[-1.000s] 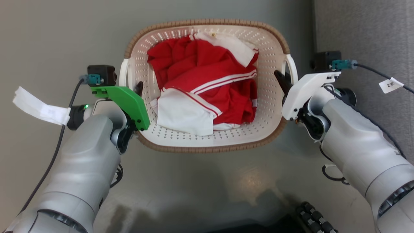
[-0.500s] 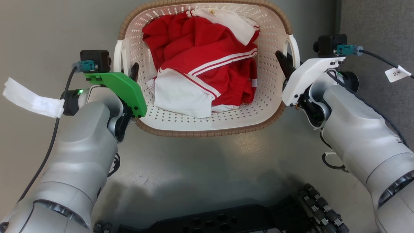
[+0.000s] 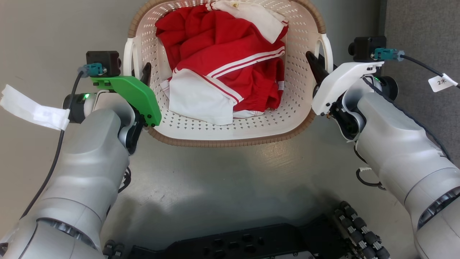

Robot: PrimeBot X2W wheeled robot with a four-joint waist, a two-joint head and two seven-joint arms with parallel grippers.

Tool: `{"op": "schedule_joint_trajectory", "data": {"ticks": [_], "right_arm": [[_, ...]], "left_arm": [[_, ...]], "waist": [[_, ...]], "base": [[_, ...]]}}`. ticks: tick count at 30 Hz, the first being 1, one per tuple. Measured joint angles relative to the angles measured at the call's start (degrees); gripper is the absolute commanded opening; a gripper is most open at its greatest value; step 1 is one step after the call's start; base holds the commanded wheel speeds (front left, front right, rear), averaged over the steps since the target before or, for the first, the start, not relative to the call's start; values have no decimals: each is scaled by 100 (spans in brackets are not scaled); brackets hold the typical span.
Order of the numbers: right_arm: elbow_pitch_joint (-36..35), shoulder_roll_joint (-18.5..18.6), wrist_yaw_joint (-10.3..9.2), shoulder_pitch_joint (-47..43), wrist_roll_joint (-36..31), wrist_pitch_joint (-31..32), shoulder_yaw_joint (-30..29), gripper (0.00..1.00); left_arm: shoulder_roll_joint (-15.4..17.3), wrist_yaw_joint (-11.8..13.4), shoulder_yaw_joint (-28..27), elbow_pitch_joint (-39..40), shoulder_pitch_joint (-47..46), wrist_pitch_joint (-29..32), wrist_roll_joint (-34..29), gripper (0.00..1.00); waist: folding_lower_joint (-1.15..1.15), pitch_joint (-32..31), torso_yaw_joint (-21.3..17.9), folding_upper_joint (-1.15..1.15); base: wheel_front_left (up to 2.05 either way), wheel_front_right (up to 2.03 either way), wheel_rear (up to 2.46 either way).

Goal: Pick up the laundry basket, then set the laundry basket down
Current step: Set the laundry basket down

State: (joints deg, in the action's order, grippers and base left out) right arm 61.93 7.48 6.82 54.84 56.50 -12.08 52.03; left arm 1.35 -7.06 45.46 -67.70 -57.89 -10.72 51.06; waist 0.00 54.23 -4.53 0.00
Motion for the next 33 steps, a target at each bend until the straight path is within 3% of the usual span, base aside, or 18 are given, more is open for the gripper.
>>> {"op": "schedule_joint_trajectory", "data": {"ticks": [12, 13, 14, 15, 16, 33], "right_arm": [[91, -9, 21, 137, 7, -56, 49, 0], [103, -13, 22, 138, 10, -57, 56, 4], [122, -18, 22, 138, 19, -58, 56, 25], [146, -15, 24, 138, 29, -58, 57, 48], [163, -7, 31, 140, 46, -58, 56, 100], [291, -31, 31, 230, 96, -108, 142, 100]], "left_arm": [[-8, -2, 43, -47, -127, -103, -43, 0], [-11, -2, 49, -56, -135, -103, -44, 0], [-15, -2, 55, -67, -140, -119, -45, 13], [-16, -2, 59, -79, -144, -137, -60, 48], [-12, -5, 60, -99, -152, -147, -87, 100], [14, -7, 115, -229, -179, -197, -96, 100]], "waist": [[0, 119, 22, 0], [0, 125, 23, 0], [0, 131, 24, 0], [0, 136, 24, 0], [0, 140, 25, 0], [0, 85, 3, 0]], "base": [[0, 0, 0], [0, 0, 0], [0, 0, 0], [0, 0, 0], [0, 0, 0], [0, 0, 0]]}}
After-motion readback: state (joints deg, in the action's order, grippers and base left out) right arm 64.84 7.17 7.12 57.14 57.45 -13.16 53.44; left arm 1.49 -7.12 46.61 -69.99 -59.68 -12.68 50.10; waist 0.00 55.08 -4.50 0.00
